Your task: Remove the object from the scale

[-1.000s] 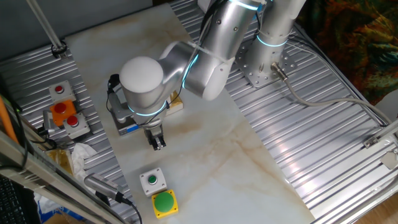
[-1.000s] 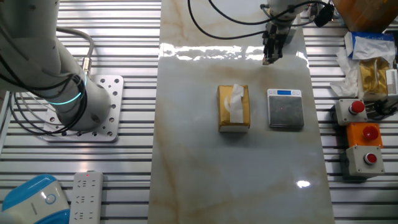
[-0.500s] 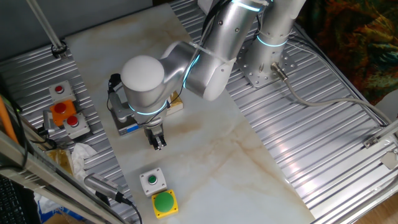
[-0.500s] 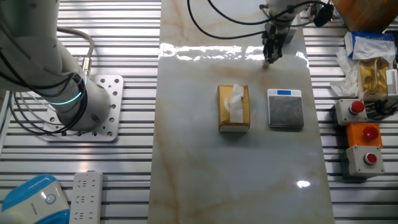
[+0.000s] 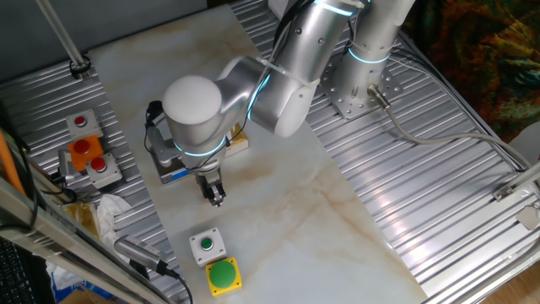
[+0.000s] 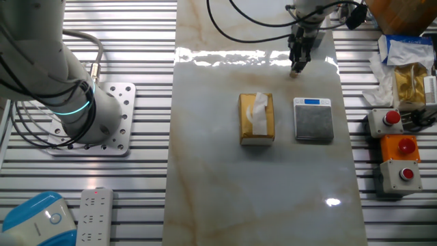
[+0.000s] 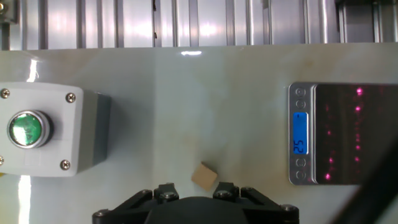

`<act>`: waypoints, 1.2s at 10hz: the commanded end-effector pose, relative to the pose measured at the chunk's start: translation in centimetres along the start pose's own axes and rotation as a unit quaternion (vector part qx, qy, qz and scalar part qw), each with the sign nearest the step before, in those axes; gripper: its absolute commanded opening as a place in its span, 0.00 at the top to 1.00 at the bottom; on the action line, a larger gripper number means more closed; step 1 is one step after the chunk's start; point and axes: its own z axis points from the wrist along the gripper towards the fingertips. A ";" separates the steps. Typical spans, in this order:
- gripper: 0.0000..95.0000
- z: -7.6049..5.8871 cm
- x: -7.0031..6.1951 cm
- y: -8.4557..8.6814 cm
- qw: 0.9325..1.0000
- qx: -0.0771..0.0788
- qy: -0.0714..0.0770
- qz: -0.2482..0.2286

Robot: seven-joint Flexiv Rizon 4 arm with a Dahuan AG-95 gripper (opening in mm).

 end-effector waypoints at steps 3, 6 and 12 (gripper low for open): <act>0.60 -1.7 -0.2 0.0 1.000 0.000 0.003 -0.006; 0.80 -3.4 -0.3 -0.4 1.000 0.000 0.006 -0.009; 0.80 -4.7 -0.9 -2.1 1.000 -0.001 0.010 -0.027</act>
